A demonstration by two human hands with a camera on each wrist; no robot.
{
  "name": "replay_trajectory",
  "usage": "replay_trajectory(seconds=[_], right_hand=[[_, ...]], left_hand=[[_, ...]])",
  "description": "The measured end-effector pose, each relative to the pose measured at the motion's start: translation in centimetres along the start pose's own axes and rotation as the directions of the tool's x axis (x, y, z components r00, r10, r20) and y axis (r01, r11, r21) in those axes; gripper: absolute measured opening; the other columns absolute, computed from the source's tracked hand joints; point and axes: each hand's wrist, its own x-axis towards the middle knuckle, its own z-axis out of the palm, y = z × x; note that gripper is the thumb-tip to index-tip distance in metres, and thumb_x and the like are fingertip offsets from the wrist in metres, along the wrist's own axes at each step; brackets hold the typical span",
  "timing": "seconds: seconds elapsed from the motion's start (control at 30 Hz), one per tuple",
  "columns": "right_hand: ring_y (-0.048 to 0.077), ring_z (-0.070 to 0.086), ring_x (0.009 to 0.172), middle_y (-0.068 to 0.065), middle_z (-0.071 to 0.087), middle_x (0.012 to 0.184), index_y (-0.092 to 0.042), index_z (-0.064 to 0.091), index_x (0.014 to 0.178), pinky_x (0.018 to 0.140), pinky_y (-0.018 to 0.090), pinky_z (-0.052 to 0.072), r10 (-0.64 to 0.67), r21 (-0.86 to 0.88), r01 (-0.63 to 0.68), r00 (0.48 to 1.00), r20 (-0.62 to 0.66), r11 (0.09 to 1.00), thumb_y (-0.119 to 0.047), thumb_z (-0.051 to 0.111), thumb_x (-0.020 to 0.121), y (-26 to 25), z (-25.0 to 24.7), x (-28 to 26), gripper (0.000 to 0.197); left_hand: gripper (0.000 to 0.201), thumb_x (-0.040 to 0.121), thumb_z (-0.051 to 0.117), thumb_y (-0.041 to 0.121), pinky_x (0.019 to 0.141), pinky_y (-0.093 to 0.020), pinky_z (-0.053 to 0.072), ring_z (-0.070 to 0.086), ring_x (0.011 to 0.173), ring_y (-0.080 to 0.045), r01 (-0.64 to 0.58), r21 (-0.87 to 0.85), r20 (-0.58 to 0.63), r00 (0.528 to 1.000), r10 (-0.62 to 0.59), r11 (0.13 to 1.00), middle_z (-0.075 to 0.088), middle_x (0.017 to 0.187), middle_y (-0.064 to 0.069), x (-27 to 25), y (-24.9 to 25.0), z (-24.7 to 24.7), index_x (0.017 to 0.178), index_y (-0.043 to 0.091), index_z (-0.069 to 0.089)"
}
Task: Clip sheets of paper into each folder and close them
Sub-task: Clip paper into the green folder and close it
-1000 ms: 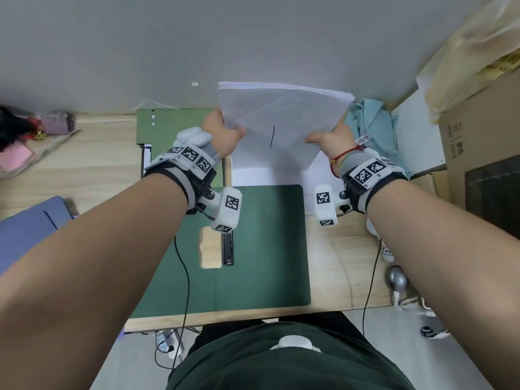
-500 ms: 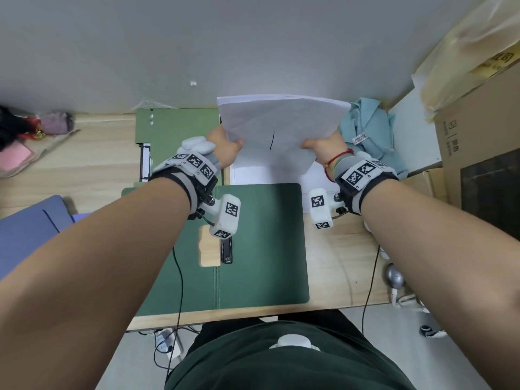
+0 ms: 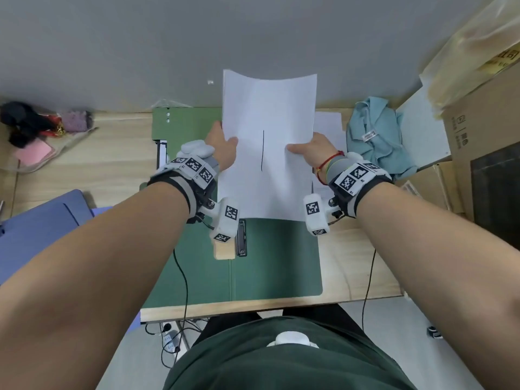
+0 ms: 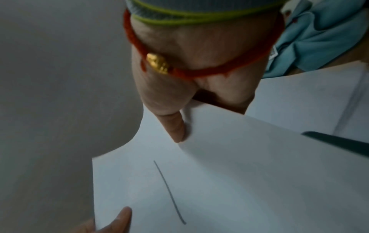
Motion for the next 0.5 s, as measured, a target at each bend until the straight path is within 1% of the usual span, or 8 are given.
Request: replay_trajectory(seconds=[0.1,0.2,0.27,0.3,0.33,0.4,0.43,0.5], right_hand=[[0.021,0.065,0.096,0.002,0.067,0.107,-0.005,0.060,0.115,0.089,0.033,0.050,0.079,-0.129,-0.075,0.997,0.025,0.989,-0.037,0.075,0.082,1.7,1.6,-1.4,0.048],[0.022,0.066,0.091,0.003,0.069,0.102,-0.005,0.061,0.113,0.088,0.036,0.053,0.141,-0.203,-0.138,0.990,0.002,0.969,-0.070,0.077,0.058,3.9,3.0,-2.2,0.087],[0.017,0.055,0.072,-0.001,0.056,0.080,-0.004,0.053,0.103,0.065,0.028,0.047,0.186,-0.259,-0.188,0.982,-0.032,0.947,-0.064,0.074,0.068,5.2,3.9,-3.1,0.073],[0.018,0.050,0.072,-0.001,0.049,0.078,-0.006,0.050,0.105,0.060,0.026,0.039,0.207,-0.297,-0.217,0.976,-0.064,0.930,-0.057,0.072,0.077,5.7,4.1,-3.6,0.062],[0.021,0.050,0.080,0.001,0.049,0.084,-0.005,0.049,0.114,0.064,0.027,0.039,0.219,-0.326,-0.234,0.972,-0.082,0.916,-0.052,0.069,0.082,6.5,4.1,-4.0,0.060],[0.025,0.052,0.103,0.008,0.053,0.111,0.003,0.042,0.135,0.081,0.031,0.041,0.239,-0.340,-0.261,0.965,-0.106,0.903,-0.050,0.068,0.084,8.0,3.8,-4.6,0.078],[0.026,0.052,0.111,0.010,0.052,0.122,0.003,0.038,0.140,0.085,0.033,0.040,0.254,-0.342,-0.276,0.961,-0.109,0.898,-0.051,0.068,0.084,8.8,3.6,-4.8,0.084],[0.027,0.051,0.119,0.010,0.050,0.130,0.003,0.035,0.143,0.092,0.035,0.041,0.298,-0.338,-0.325,0.946,-0.129,0.883,-0.053,0.068,0.083,10.2,2.7,-5.0,0.088]], left_hand=[[0.041,0.098,0.048,0.010,0.104,-0.042,0.043,0.055,0.121,-0.033,0.035,-0.072,0.006,0.999,-0.035,0.997,0.056,0.135,-0.013,-0.9,-3.0,0.0,0.138,0.003,0.042],[0.041,0.095,0.049,0.009,0.103,-0.046,0.045,0.056,0.119,-0.033,0.054,-0.123,0.035,0.998,-0.050,0.991,0.058,0.133,-0.014,-2.1,-5.6,0.7,0.136,0.004,0.046],[0.038,0.095,0.052,0.010,0.099,-0.045,0.048,0.059,0.114,-0.033,0.054,-0.145,0.068,0.997,-0.045,0.988,0.061,0.127,-0.013,-3.0,-7.2,1.0,0.132,0.004,0.050],[0.036,0.094,0.056,0.012,0.096,-0.042,0.049,0.060,0.110,-0.032,0.059,-0.154,0.089,0.995,-0.045,0.986,0.062,0.122,-0.012,-3.3,-7.9,1.1,0.129,0.003,0.051],[0.035,0.094,0.060,0.013,0.091,-0.039,0.051,0.061,0.103,-0.029,0.060,-0.161,0.116,0.992,-0.041,0.985,0.063,0.116,-0.010,-3.7,-8.5,1.2,0.126,0.003,0.054],[0.031,0.090,0.069,0.014,0.082,-0.035,0.054,0.062,0.089,-0.024,0.074,-0.192,0.176,0.984,-0.040,0.979,0.064,0.100,-0.006,-4.3,-9.8,1.2,0.118,0.003,0.059],[0.027,0.088,0.072,0.014,0.079,-0.033,0.056,0.062,0.083,-0.023,0.107,-0.219,0.200,0.978,-0.063,0.970,0.065,0.093,-0.006,-4.5,-10.4,1.1,0.111,0.004,0.062],[0.012,0.086,0.074,0.010,0.073,-0.029,0.058,0.064,0.070,-0.020,0.175,-0.246,0.226,0.967,-0.120,0.953,0.067,0.085,-0.007,-4.9,-11.3,1.0,0.095,0.009,0.065]])
